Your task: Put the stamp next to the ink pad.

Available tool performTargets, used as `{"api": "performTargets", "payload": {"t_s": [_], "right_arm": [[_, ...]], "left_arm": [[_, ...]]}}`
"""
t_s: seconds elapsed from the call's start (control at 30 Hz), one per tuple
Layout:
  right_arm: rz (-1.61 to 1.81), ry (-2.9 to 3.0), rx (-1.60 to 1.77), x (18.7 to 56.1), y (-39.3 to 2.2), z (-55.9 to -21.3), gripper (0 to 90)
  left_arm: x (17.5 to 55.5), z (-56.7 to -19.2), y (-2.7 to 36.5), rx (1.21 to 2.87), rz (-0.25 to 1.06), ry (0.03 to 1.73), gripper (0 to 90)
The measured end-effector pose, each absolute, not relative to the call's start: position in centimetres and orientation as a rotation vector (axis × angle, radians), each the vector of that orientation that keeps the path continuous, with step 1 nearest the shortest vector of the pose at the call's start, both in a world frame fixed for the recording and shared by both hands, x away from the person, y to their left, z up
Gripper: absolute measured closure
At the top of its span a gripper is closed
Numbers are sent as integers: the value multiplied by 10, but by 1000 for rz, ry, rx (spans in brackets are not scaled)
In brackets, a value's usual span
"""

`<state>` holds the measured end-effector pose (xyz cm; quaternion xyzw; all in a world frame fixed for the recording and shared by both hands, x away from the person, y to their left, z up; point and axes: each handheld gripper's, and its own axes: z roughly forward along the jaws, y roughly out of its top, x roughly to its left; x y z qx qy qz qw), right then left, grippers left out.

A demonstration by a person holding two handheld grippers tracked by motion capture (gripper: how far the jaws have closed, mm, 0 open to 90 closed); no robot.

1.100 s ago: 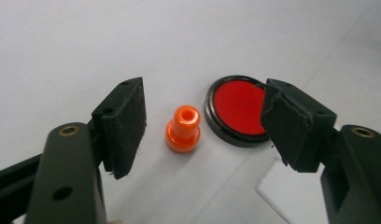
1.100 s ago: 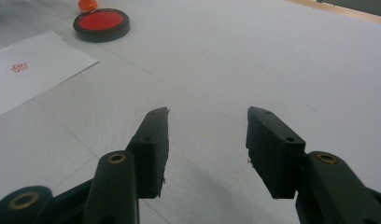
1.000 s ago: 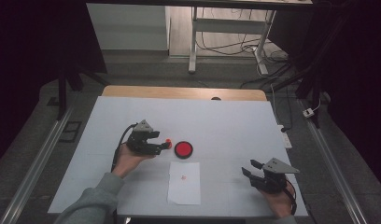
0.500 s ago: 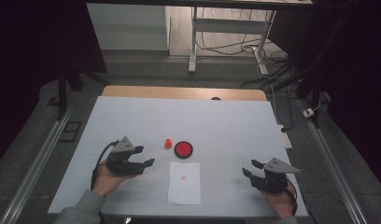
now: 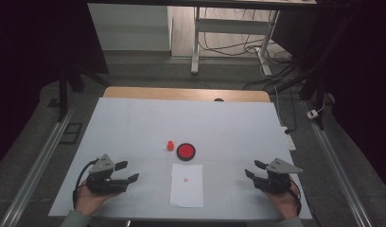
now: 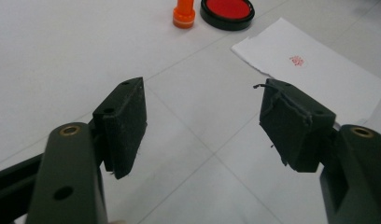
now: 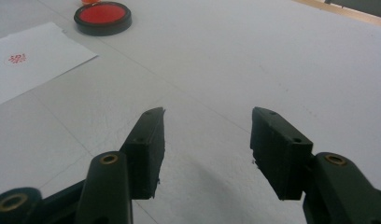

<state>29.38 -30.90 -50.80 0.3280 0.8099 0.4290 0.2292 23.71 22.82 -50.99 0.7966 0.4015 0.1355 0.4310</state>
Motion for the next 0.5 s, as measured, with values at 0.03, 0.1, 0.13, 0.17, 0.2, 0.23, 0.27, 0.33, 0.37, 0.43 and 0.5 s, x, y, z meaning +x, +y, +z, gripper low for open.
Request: {"api": "performTargets", "payload": {"t_s": [0.03, 0.1, 0.13, 0.17, 0.2, 0.23, 0.27, 0.33, 0.37, 0.43, 0.5], "right_arm": [[1184, 2233, 898, 294, -309, -508, 438], [1191, 2241, 889, 295, -309, -509, 436], [1191, 2242, 886, 295, -309, -509, 436], [1193, 2244, 884, 295, -309, -509, 435], [1193, 2245, 885, 295, -309, -509, 435], [1195, 2245, 884, 295, -310, -508, 435], [1197, 2246, 881, 295, -310, -508, 435], [1194, 2245, 879, 294, -311, -507, 435], [1192, 2244, 879, 294, -311, -507, 435], [1192, 2247, 874, 294, -311, -507, 435], [1196, 2251, 870, 294, -311, -507, 434]], "left_arm": [[237, -511, 229, 1983, 345, 1005, 323], [237, -511, 229, 1977, 346, 1006, 324], [238, -511, 229, 1977, 350, 1006, 324], [238, -511, 228, 1980, 353, 1002, 324], [239, -511, 228, 1982, 359, 997, 324], [240, -511, 227, 1980, 361, 998, 324], [241, -511, 227, 1978, 363, 999, 324], [242, -511, 227, 1978, 368, 996, 324], [242, -511, 227, 1979, 368, 994, 324], [242, -511, 226, 1982, 367, 994, 324], [242, -512, 226, 1984, 365, 992, 325]]}}
